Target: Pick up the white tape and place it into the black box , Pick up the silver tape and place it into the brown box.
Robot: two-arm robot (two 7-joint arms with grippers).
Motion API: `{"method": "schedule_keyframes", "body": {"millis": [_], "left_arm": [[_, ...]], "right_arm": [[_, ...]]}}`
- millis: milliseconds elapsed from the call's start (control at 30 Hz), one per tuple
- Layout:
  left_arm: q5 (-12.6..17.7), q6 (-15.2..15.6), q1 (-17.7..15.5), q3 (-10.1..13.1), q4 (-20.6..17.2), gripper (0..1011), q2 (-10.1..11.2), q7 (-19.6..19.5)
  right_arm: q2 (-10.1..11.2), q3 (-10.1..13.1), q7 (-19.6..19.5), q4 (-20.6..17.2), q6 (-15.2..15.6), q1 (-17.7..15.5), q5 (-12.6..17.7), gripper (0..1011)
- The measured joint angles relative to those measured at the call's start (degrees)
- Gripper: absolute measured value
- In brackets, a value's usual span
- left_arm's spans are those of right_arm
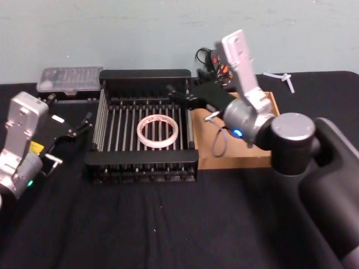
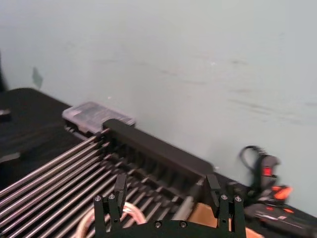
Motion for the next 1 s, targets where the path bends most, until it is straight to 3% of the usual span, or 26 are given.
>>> {"method": "schedule_keyframes", "body": {"millis": [233, 433, 667, 1000], "left_arm": [[0.0, 0.0, 0.0, 0.0, 0.0, 1001, 0.0, 0.0], [0.0, 0.0, 0.0, 0.0, 0.0, 1001, 0.0, 0.0], [0.0, 0.0, 0.0, 0.0, 0.0, 1001, 0.0, 0.0], [0.0, 0.0, 0.0, 0.0, 0.0, 1001, 0.0, 0.0]], "right_arm": [[2.9, 4.0, -1.6, -5.9, 0.6, -3.3, 1.6, 1002], [4.6, 6.9, -3.7, -8.2, -0.1, -5.9, 1.8, 1003], [6.2, 9.1, -5.6, -9.0, -1.3, -8.7, 0.5, 1002], [6.7, 11.2, -6.7, -7.9, -3.0, -11.6, -1.7, 1002]]}}
